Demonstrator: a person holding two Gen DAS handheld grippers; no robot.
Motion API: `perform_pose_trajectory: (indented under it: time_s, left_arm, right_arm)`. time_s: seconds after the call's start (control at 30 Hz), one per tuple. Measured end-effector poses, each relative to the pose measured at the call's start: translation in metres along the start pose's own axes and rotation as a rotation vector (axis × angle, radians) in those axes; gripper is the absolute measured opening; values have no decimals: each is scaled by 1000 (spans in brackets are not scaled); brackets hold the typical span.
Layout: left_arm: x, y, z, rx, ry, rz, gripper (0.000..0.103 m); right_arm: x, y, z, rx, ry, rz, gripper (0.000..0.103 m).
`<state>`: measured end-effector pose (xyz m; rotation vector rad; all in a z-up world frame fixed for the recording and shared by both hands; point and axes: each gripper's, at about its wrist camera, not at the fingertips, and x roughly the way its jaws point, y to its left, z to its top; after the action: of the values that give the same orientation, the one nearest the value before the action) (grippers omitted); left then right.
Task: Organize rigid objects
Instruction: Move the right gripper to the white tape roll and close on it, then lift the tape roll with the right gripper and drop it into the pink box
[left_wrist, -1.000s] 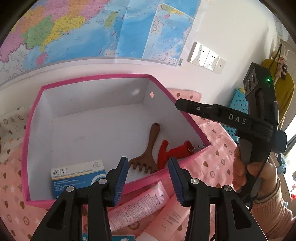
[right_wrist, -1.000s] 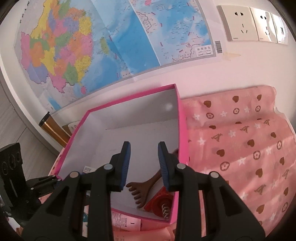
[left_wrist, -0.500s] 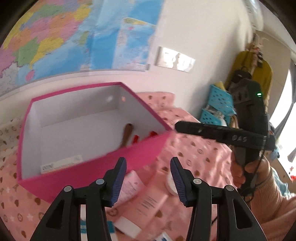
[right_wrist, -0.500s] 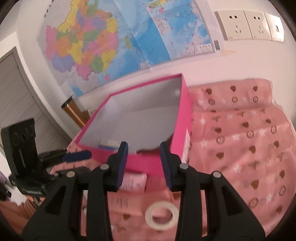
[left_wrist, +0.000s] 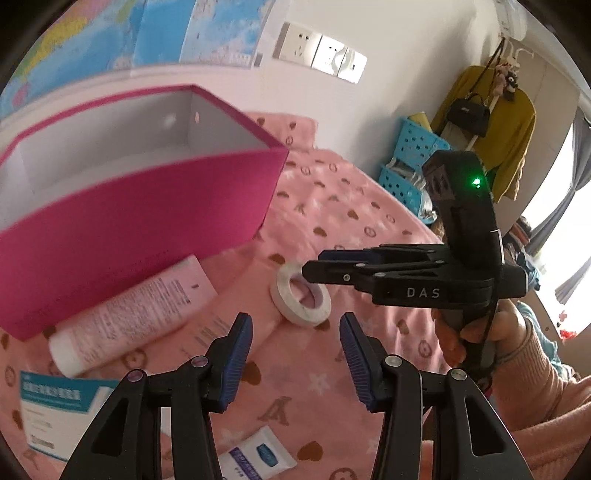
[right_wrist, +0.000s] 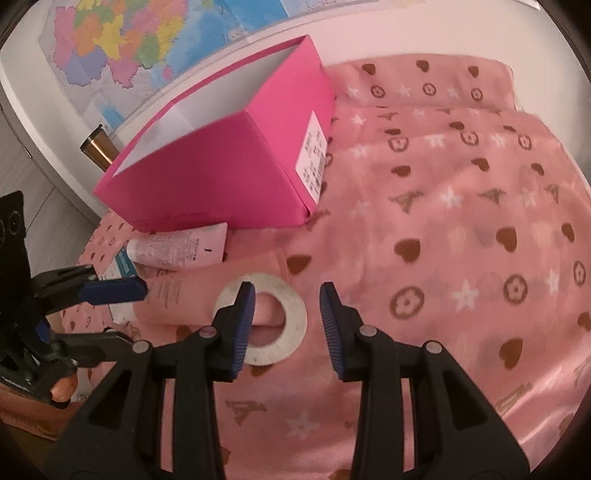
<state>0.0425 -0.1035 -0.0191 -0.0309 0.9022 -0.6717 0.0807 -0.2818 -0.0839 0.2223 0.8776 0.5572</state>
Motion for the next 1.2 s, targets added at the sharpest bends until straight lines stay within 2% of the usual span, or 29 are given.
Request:
perform_pose_trajectory:
  time_s: [0.73, 1.0, 1.2]
  left_arm:
    - [34, 1, -2, -61, 77, -23, 37]
    - [42, 0, 0, -73, 92, -38, 35]
    - [44, 0, 1, -79, 97, -50, 34]
  right_arm:
    - [12, 7, -5, -48, 23, 6, 38]
    - [9, 7, -8, -41, 17, -26, 18]
    - [0, 12, -10, -45, -8, -21, 18]
